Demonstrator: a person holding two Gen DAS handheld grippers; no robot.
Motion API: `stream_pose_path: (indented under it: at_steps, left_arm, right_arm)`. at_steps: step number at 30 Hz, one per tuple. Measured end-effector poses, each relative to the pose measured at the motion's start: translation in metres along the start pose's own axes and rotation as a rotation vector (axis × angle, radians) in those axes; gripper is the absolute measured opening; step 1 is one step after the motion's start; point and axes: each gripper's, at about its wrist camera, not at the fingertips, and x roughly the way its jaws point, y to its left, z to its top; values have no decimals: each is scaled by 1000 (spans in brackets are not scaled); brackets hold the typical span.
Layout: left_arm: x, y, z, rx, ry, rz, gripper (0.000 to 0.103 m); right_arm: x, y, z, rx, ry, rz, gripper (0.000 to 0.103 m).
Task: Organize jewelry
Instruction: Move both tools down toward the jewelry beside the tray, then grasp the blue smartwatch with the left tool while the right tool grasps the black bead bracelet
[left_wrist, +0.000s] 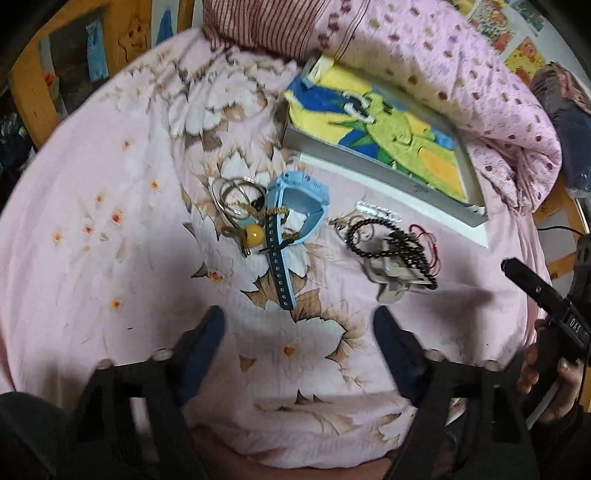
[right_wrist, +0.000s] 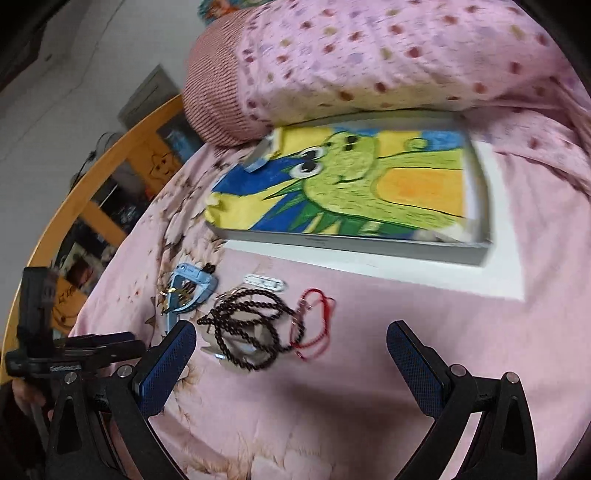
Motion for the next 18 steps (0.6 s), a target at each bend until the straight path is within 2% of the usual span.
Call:
stream_pose_path:
  at_steps: [2,5,7,12,14,18]
  left_arm:
    - [9,4,2,-14,35,-3,53]
    - [22,11,6,-39,82,5,39]
    - [28,15,9,-51,101,8,35]
    - [34,13,20,-32,88,26,33]
    - [39,8,23,-14,79,40,27]
    - [47,8,27,-1,80,64,20]
  right_arm:
    - [11,4,1,-34,24,6,103]
    - [21,9,0,-75,56,27,103]
    - [26,16,-3,-114,70,36,101]
    - [34,28,-4,-162,77,82,83]
    - [40,33,-5,-178,89,94,78]
    - [54,42,-5,-211,116,93,68]
